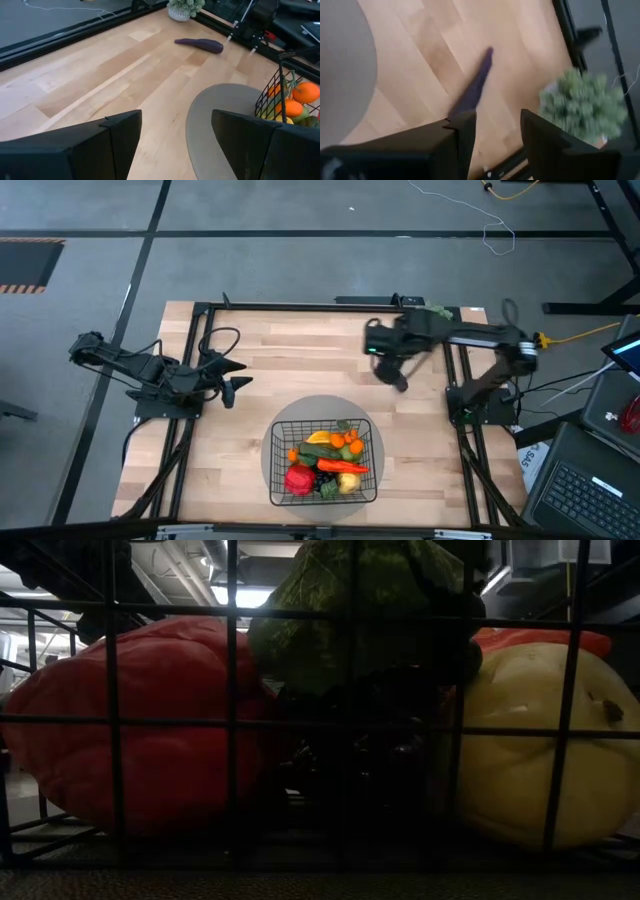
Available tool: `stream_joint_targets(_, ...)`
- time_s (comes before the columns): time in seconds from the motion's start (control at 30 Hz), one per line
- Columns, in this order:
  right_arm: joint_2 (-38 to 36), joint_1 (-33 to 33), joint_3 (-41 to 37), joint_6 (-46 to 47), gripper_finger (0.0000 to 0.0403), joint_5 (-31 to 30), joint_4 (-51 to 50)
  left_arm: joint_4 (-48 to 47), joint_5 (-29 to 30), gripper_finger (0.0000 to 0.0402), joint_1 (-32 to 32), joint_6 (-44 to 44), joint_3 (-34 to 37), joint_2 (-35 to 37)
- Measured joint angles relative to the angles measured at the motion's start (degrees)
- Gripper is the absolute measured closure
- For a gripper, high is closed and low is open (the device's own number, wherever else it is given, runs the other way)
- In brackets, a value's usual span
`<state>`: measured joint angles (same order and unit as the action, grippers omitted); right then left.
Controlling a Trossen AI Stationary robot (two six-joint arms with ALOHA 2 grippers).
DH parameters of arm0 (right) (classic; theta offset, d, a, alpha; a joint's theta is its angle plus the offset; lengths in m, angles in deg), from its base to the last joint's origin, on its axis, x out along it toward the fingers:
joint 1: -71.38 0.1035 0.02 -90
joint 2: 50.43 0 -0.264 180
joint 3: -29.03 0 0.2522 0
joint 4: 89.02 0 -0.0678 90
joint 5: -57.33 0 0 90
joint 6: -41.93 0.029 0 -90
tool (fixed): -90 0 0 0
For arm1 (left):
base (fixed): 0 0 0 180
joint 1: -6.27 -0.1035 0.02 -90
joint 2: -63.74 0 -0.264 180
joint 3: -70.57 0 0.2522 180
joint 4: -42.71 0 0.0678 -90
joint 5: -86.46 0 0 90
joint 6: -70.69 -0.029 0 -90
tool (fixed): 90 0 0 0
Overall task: Build produce basket
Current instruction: Put the eggplant into the black wire basket
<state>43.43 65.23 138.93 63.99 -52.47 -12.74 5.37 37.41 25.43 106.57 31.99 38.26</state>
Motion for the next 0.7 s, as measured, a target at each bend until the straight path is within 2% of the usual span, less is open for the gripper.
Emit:
stream_joint_targets(0.13,-8.71,0.12,-10.08,3.56,0.0259,-1.58,2.54,0.05,0.02,0.0172,0.0,0.02,0.0,0.0)
stream_joint_targets(0.3,-14.71,0.08,-23.17,4.83,0.0232,1.58,17.71,0.1,0.02,0.0172,0.0,0.81,0.0,0.0)
stream_joint_targets(0.43,-14.83,-0.03,-33.06,3.74,0.0189,-0.17,27.82,0.11,0.02,0.0172,0.0,1.49,0.0,0.0)
stream_joint_targets(0.57,-13.4,-1.6,-41.21,12.44,0.0147,1.82,31.13,0.13,0.02,0.0172,0.0,1.51,0.0,0.02)
stream_joint_targets(0.7,-12.99,-2.19,-48.79,15.65,0.0123,1.73,37.86,0.22,0.02,0.0172,-0.02,1.5,0.0,0.0)
